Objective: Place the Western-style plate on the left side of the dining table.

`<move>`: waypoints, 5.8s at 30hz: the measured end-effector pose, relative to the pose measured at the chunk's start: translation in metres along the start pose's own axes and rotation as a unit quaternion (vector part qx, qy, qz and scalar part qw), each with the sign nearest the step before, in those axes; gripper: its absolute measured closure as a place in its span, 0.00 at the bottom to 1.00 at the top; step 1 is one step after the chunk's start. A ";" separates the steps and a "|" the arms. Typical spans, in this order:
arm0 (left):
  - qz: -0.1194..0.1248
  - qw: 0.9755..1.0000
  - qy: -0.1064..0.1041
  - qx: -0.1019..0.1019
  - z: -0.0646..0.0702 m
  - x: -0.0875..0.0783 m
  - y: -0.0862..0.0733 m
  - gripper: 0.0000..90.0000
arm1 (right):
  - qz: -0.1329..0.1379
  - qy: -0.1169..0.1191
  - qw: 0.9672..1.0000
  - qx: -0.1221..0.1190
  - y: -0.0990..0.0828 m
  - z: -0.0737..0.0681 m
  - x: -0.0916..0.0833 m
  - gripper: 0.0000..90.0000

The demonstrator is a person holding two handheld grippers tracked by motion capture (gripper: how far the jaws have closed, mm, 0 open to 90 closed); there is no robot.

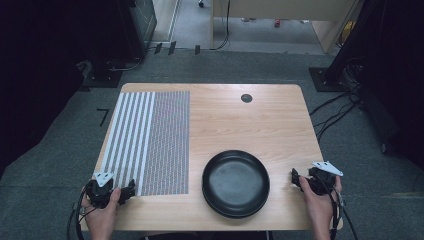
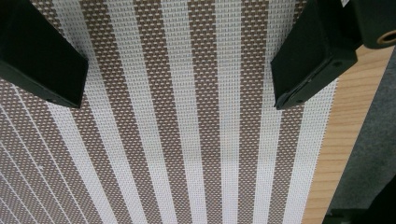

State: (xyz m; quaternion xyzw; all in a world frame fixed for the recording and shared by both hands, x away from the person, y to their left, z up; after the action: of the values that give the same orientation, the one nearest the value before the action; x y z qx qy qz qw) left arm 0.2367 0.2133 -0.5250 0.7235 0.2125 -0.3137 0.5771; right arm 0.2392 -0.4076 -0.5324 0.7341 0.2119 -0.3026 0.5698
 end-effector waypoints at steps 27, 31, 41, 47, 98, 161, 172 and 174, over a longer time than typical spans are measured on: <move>0.049 0.998 -0.034 0.012 0.039 -0.013 0.039 0.04 | 0.020 0.015 0.999 0.033 0.016 -0.002 -0.011 0.23; 0.064 0.997 -0.048 0.008 0.051 -0.010 0.053 0.04 | 0.023 0.026 0.998 0.047 0.021 -0.004 -0.011 0.24; 0.067 0.995 -0.067 0.020 0.075 -0.003 0.064 0.06 | 0.040 0.049 0.998 0.016 0.016 -0.026 -0.019 0.25; 0.070 0.993 -0.091 -0.005 0.089 -0.008 0.065 0.07 | 0.044 0.076 0.996 0.022 0.009 -0.036 -0.030 0.25; 0.104 0.964 -0.235 0.061 0.186 -0.024 0.079 0.39 | 0.024 0.217 0.976 0.017 -0.022 -0.090 -0.054 0.75; 0.043 0.926 -0.369 -0.067 0.157 -0.005 0.072 0.81 | -0.072 0.297 0.943 0.133 -0.042 -0.106 -0.037 0.84; 0.041 0.882 -0.439 -0.168 0.145 0.003 0.067 0.88 | -0.069 0.317 0.924 0.203 -0.045 -0.106 -0.039 0.88; 0.042 0.876 -0.448 -0.177 0.143 0.004 0.066 0.89 | -0.067 0.327 0.916 0.221 -0.043 -0.105 -0.040 0.91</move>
State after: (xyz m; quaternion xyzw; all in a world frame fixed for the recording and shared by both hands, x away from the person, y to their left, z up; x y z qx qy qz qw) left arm 0.2539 0.0584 -0.5016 0.4000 -0.0474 -0.5368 0.7413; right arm 0.2029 -0.2936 -0.5177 0.8835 0.3626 -0.1219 0.2704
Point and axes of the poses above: each handheld gripper's, and its own axes: x roughly forward along the jaws, y roughly out of its top, z roughly to its right, the point moved 1 cm from there along x, roughly forward along the jaws, and after that the axes turned 11 degrees about x, right-handed, at the moved point
